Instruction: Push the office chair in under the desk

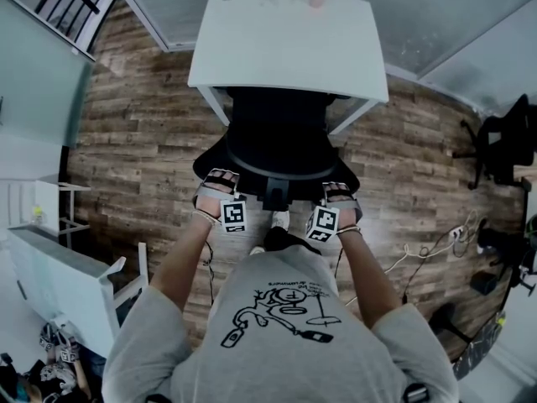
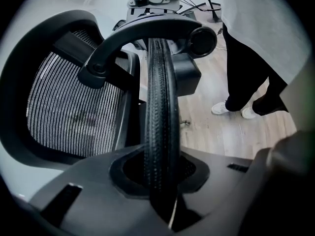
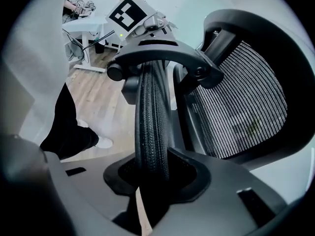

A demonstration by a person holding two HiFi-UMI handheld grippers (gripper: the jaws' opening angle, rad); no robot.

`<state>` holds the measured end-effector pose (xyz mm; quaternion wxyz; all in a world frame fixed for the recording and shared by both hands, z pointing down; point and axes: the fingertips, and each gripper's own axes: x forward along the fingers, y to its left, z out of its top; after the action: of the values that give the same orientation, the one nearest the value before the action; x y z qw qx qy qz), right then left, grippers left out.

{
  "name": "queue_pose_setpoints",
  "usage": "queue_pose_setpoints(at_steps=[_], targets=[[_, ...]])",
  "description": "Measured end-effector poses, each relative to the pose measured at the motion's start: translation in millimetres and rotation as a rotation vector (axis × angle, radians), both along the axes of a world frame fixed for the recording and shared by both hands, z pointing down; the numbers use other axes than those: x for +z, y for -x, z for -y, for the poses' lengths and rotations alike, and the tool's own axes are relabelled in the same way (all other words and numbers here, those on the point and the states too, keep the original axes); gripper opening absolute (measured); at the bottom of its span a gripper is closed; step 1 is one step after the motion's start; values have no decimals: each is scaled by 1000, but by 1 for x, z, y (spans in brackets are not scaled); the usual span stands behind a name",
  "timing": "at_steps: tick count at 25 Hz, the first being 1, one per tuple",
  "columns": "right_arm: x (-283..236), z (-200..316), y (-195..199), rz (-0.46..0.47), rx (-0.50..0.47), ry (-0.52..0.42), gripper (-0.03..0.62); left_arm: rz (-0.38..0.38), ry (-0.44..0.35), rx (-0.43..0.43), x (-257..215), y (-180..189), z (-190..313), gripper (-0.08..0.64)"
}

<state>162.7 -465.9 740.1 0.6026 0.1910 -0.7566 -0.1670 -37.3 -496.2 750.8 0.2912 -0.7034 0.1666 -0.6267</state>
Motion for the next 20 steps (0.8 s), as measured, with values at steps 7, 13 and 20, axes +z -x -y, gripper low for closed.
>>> queue_pose_setpoints(at_steps=[7, 13, 20], targets=[[0, 1, 2, -2, -1, -9, 132, -4, -8, -3, 0, 3, 1, 78], [-8, 0, 1, 44, 35, 25, 169, -49, 60, -80, 0, 0, -1, 135], [-47, -16, 5, 164, 111, 24, 183, -174, 81, -158, -41, -7, -28, 159]])
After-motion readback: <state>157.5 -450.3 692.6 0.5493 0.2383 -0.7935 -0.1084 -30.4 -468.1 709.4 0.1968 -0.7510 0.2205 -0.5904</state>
